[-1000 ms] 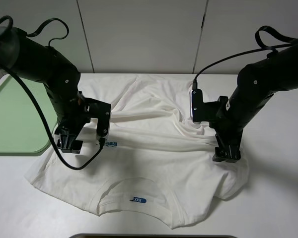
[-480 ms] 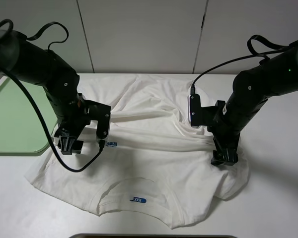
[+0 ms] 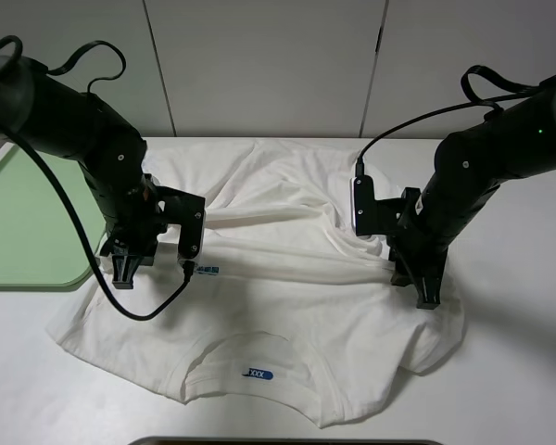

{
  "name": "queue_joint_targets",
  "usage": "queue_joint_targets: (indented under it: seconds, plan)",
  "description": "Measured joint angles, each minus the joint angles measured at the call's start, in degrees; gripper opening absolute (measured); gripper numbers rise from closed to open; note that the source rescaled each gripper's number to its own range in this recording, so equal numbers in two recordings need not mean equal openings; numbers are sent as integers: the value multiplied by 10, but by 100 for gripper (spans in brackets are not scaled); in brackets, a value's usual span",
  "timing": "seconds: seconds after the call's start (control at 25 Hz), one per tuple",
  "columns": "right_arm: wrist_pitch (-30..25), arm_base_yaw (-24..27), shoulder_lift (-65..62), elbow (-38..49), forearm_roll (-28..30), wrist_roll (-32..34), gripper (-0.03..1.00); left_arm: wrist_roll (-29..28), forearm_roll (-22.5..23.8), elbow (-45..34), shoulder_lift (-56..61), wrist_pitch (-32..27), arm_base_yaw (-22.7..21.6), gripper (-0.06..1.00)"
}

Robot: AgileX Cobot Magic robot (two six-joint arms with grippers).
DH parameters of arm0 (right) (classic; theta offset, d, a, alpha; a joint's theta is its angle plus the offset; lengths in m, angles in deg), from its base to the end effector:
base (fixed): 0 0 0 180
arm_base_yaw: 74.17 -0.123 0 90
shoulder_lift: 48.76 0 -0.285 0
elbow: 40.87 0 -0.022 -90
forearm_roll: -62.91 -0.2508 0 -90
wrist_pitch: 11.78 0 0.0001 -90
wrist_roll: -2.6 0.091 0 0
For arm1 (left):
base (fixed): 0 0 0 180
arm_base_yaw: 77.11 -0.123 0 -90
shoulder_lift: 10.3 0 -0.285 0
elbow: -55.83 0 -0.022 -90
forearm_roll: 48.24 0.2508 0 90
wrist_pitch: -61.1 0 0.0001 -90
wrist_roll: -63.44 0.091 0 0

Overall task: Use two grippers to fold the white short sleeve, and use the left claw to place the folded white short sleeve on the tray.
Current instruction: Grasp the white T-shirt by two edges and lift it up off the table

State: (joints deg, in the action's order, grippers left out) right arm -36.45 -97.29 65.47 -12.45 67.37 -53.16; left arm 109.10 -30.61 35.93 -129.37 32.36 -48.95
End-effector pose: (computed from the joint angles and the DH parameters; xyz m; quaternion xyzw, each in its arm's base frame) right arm 0.2831 0.1177 0.1081 -0.6567 0.7458 -0.0502 0.1003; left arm 0.3065 -0.1490 0.1098 0.6906 0.7101 0.1027 0.0912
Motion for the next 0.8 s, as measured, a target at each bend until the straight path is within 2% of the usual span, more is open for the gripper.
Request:
queue_joint_targets:
  seconds: [0.08, 0.16, 0.28, 0.32, 0.36, 0.4, 0.8]
  plan:
    - [1, 0, 0, 0, 0, 0, 36, 0, 0, 0, 0, 0, 0, 24]
    - [1, 0, 0, 0, 0, 0, 29, 0, 0, -1, 0, 0, 0, 4]
    - [1, 0, 0, 0, 0, 0, 14, 0, 0, -1, 0, 0, 0, 1]
    - [1, 0, 0, 0, 0, 0, 14, 0, 0, -1, 0, 0, 0, 1]
    - [1, 0, 0, 0, 0, 0, 5, 0, 0, -1, 0, 0, 0, 1]
    - [1, 0, 0, 0, 0, 0, 0, 0, 0, -1, 0, 0, 0, 1]
    - [-1, 0, -12, 0, 6, 0, 0, 1, 0, -1, 3, -1, 0, 0]
